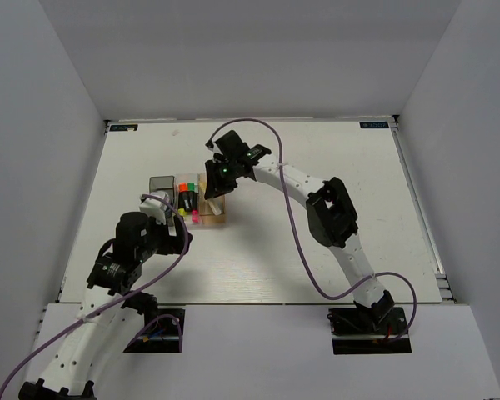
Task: Sort the stationery into containers
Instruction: Place the stationery in the storage box, then reset both arms
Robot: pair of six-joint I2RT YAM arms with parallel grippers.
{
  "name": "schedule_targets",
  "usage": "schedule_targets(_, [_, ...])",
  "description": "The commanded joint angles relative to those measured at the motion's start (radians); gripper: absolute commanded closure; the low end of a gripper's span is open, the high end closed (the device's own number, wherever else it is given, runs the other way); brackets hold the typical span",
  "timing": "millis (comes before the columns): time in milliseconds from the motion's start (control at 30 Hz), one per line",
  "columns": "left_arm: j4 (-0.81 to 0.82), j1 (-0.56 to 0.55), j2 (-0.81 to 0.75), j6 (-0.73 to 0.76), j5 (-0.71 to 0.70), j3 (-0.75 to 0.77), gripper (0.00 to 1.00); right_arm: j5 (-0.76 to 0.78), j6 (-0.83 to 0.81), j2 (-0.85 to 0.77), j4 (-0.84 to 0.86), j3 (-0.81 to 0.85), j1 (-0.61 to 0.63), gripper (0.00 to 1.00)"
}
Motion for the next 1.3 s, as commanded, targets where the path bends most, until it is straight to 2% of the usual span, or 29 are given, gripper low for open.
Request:
schedule_targets(0, [0.016,-0.003,-0.017,0.002,-0.016,-0.009,0.00,0.129,-0.059,0.002,-0.010,0.044,-0.006,1.00])
schedule_targets(67, [0.015,0.000,-0.019,0.000,-0.016,-0.011,0.00,0.152,-0.069,0.003,-0.013,0.046,-0.004,1.00])
schedule_targets(133, [0.016,-0.001,-0.017,0.002,-0.017,-0.011,0.00,0.160,-0.081,0.000,-0.013,0.044,0.001,0.93])
schedule_targets(167, [0.016,0.000,-0.017,0.002,-0.016,-0.009,0.00,0.159,-0.084,-0.003,-0.014,0.040,0.001,0.75])
schedule_targets(267, [0.017,-0.001,-0.022,0.002,-0.014,-0.011,0.00,0.140,-0.095,-0.004,-0.017,0.037,0.001,0.53])
schedule_targets(300, [0.016,-0.003,-0.023,0.002,-0.013,-0.011,0.00,0.130,-0.098,-0.004,-0.017,0.038,0.001,0.49])
schedule_targets(433, [0.014,-0.001,-0.017,0.002,-0.014,-0.009,0.00,0.102,-0.099,-0.012,-0.013,0.035,0.001,0.44])
schedule_targets(467, [0.015,-0.001,-0.017,0.000,-0.016,-0.009,0.00,0.099,-0.096,-0.014,-0.011,0.036,0.002,0.40])
schedule_targets(533, [0.014,-0.003,-0.020,-0.001,-0.019,-0.009,0.00,0.087,-0.098,-0.023,-0.007,0.040,0.001,0.40])
schedule_targets(567, [0.017,-0.003,-0.016,0.000,-0.022,-0.009,0.00,0.085,-0.099,-0.041,-0.010,0.043,-0.002,0.42])
schedule_targets(600, [0.014,-0.003,-0.020,0.000,-0.022,-0.011,0.00,0.070,-0.104,-0.052,-0.008,0.041,0.001,0.49])
schedule_targets(633, [0.015,-0.003,-0.019,-0.001,-0.022,-0.013,0.00,0.058,-0.115,-0.061,-0.007,0.040,0.001,0.77])
schedule_targets(667, [0.017,-0.003,-0.020,0.002,-0.025,-0.011,0.00,0.062,-0.124,-0.102,-0.008,0.035,0.002,0.95])
schedule_targets(700, [0.016,-0.003,-0.022,0.000,-0.024,-0.009,0.02,0.068,-0.188,-0.119,-0.014,0.032,0.002,1.00])
schedule_targets(767, [0.020,-0.003,-0.026,-0.003,-0.025,-0.014,0.06,0.149,-0.231,-0.176,-0.002,-0.003,0.002,1.00])
schedule_targets(833, [0.017,-0.001,-0.026,-0.003,-0.025,-0.016,0.34,0.200,-0.279,-0.228,0.012,-0.066,-0.004,1.00])
schedule_targets(867, [0.016,-0.001,-0.028,-0.003,-0.034,-0.016,0.53,0.279,-0.329,-0.286,0.016,-0.083,-0.009,1.00])
schedule_targets(900, [0.016,-0.001,-0.023,-0.003,-0.033,-0.014,0.74,0.313,-0.348,-0.311,0.019,-0.111,-0.018,0.90])
schedule_targets(933, [0.014,0.000,-0.019,-0.004,-0.037,-0.011,1.00,0.385,-0.368,-0.358,0.033,-0.205,-0.022,0.59])
schedule_targets(967, [0.009,-0.001,-0.020,-0.009,-0.043,-0.013,1.00,0.440,-0.409,-0.383,0.042,-0.242,-0.038,0.42])
schedule_targets(1000, [0.006,-0.001,-0.016,-0.012,-0.054,-0.011,1.00,0.470,-0.418,-0.458,0.047,-0.313,-0.042,0.29])
schedule_targets(1033, [-0.003,-0.001,-0.007,-0.014,-0.062,-0.006,1.00,0.569,-0.443,-0.483,0.046,-0.380,-0.059,0.19])
schedule_targets(1067, [-0.004,-0.001,0.000,-0.015,-0.060,-0.003,0.87,0.599,-0.443,-0.507,0.043,-0.411,-0.064,0.16])
schedule_targets(1100, [-0.004,-0.001,0.004,-0.020,-0.062,0.000,0.61,0.673,-0.476,-0.577,0.024,-0.471,-0.064,0.10])
schedule_targets(1133, [-0.006,-0.001,0.010,-0.024,-0.062,-0.003,0.08,0.710,-0.504,-0.601,0.013,-0.497,-0.065,0.10])
schedule_targets(1167, [-0.006,-0.001,0.016,-0.027,-0.048,0.000,0.00,0.738,-0.515,-0.624,0.000,-0.569,-0.065,0.10])
schedule_targets(1200, [-0.007,-0.001,0.018,-0.026,-0.042,0.004,0.00,0.820,-0.524,-0.677,-0.035,-0.594,-0.065,0.10])
schedule_targets(1233, [-0.008,0.000,0.024,-0.027,-0.039,0.004,0.00,0.841,-0.540,-0.734,-0.048,-0.614,-0.065,0.10])
schedule_targets(1267, [-0.006,-0.001,0.024,-0.027,-0.022,0.004,0.00,0.856,-0.547,-0.809,-0.045,-0.708,-0.064,0.10])
